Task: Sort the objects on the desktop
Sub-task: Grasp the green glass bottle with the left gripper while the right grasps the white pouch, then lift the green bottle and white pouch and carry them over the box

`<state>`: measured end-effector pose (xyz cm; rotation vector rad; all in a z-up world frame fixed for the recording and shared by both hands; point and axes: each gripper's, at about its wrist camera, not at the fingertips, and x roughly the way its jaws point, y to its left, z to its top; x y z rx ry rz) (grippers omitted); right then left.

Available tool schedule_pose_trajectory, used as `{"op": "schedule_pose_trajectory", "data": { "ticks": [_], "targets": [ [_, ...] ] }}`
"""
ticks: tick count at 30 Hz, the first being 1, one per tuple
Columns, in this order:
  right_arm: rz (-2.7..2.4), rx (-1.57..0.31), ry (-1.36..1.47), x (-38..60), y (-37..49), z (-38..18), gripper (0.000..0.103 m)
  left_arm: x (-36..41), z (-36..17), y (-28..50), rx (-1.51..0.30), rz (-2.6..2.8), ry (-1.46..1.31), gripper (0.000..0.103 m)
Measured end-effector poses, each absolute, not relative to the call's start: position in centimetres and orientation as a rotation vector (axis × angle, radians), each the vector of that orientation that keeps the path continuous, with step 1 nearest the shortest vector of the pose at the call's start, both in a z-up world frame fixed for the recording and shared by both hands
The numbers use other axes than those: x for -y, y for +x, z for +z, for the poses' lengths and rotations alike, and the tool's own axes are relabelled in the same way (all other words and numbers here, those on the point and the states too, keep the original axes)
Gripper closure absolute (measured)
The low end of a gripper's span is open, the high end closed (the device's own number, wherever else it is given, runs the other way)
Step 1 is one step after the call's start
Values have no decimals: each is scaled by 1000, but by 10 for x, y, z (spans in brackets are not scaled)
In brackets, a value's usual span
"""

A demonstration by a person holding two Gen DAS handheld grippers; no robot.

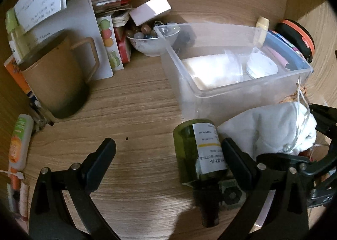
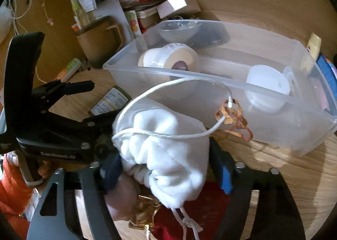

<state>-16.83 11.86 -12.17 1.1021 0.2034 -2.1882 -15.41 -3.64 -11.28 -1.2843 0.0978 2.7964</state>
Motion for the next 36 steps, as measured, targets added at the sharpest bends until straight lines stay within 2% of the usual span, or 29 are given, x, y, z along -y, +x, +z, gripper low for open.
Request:
{"op": "schedule_pose_trajectory", "data": {
  "ticks": [2, 6, 7, 10, 16, 25, 36],
  "targets": [
    [-2194, -213, 1091, -118, -166, -122, 39, 37, -115, -156, -93, 2782, -1300, 13],
    [-2192, -215, 1072, -118, -166, -121, 50, 39, -121, -161, -70, 2760, -1359, 40],
    [-2194, -213, 1065, -118, -165, -120, 56, 40, -121, -160, -55, 2756, -1360, 42],
    [-2199, -212, 1051, -119, -164, -117, 63, 44, -120, -159, -24, 2767, -1357, 49],
    [-2238, -144, 1041, -130, -165, -109, 68, 54, -117, -155, 44, 2790, -1348, 62],
    [-2263, -11, 1013, -158, -155, -87, 69, 66, -112, -144, 133, 2849, -1316, 62],
    [-2295, 122, 969, -205, -140, -53, 69, 49, -83, -121, 45, 2874, -1229, 62]
  ]
}}
